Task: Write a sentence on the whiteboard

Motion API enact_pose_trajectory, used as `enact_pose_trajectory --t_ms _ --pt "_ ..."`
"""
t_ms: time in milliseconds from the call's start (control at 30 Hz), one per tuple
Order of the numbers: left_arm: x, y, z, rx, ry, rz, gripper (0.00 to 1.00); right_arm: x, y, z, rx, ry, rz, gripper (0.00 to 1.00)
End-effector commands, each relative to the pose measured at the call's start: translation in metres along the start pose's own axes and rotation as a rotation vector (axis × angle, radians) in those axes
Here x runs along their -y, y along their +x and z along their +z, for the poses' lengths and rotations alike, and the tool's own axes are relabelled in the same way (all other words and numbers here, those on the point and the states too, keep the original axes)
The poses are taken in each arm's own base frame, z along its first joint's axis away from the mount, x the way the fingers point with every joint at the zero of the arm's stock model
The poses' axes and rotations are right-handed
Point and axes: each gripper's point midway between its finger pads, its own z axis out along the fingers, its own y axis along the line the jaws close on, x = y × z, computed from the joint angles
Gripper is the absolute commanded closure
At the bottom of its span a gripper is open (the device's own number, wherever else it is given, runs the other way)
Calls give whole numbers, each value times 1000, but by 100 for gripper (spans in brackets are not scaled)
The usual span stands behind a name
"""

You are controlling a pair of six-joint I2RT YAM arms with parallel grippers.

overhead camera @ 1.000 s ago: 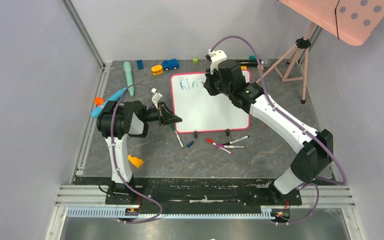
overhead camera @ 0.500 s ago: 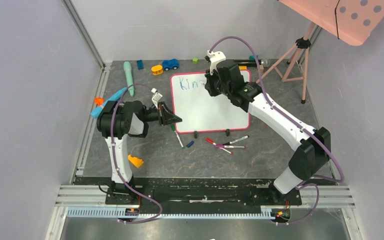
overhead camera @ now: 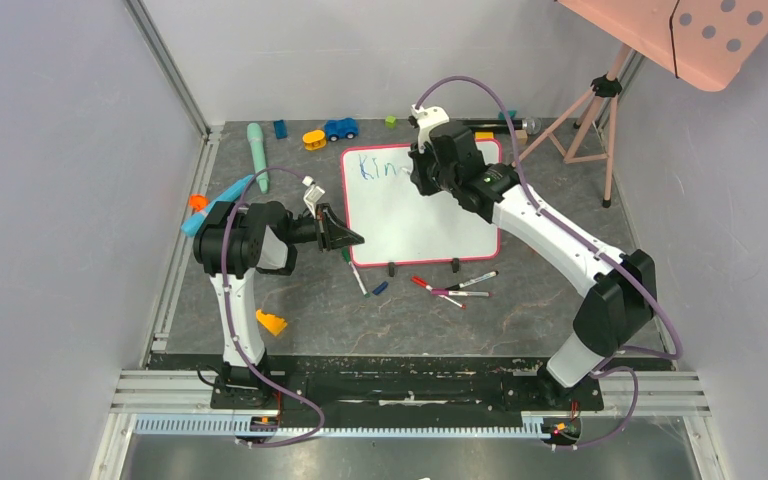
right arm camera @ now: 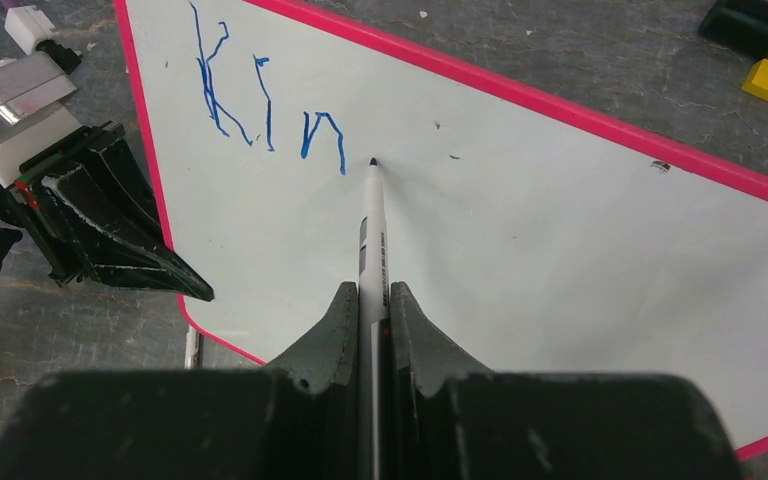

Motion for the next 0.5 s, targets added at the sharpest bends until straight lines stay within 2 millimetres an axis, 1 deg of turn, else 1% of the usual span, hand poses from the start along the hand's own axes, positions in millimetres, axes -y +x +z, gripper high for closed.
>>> enact_pose_trajectory --t_ms 0,233,467 --pt "-1 4 0 -12 39 173 98 6 -25 -7 63 22 2 100" --pt "-1 4 0 -12 39 173 98 6 -29 -6 75 16 3 100" --pt "-1 4 1 -12 39 173 98 8 -26 -1 63 26 2 100"
